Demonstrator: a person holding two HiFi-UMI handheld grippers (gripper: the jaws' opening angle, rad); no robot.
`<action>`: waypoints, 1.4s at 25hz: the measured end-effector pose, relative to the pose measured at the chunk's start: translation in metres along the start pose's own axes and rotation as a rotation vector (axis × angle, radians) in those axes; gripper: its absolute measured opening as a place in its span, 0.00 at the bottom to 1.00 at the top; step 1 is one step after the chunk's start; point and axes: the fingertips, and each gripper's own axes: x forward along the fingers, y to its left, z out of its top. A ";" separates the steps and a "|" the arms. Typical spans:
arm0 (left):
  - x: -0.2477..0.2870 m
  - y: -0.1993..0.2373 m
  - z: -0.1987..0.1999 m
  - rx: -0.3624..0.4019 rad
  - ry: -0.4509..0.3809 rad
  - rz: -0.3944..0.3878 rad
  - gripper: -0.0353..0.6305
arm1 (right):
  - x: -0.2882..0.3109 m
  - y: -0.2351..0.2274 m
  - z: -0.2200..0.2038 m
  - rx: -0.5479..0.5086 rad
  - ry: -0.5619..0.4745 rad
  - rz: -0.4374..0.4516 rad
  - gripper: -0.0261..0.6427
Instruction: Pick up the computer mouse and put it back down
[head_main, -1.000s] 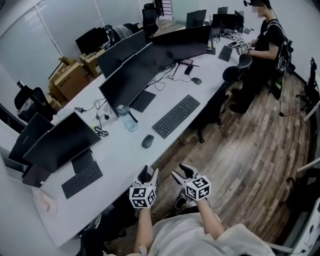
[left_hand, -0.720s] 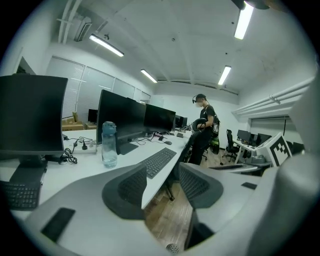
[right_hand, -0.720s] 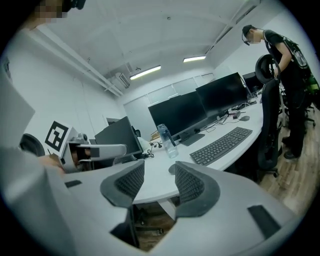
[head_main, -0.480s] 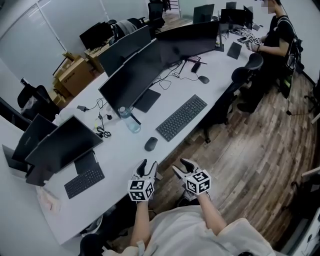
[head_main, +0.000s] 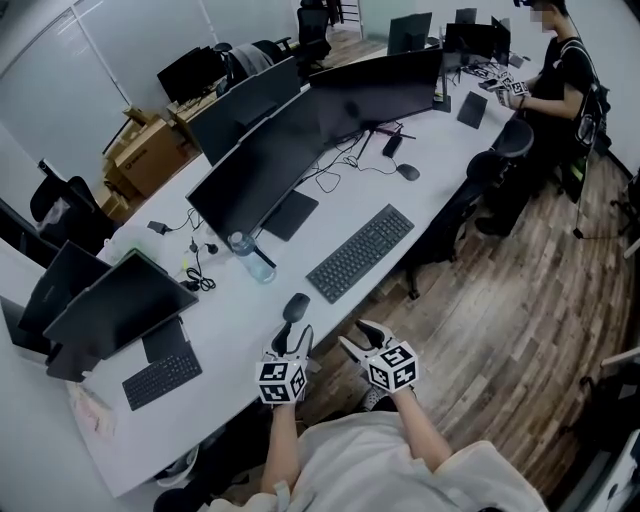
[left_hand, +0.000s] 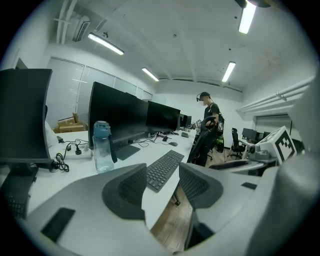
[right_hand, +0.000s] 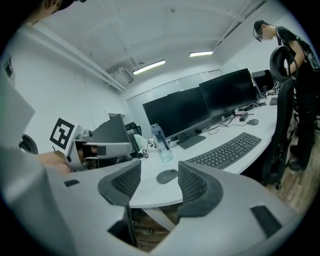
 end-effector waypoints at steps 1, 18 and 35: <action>0.003 0.001 0.000 0.000 0.001 0.005 0.36 | 0.002 -0.002 0.000 0.000 0.003 0.002 0.39; 0.014 0.031 -0.044 -0.087 0.066 0.082 0.36 | 0.019 -0.010 -0.031 0.039 0.077 0.021 0.39; 0.074 0.072 -0.011 -0.083 0.094 0.033 0.36 | 0.082 -0.010 0.007 -0.017 0.169 0.114 0.44</action>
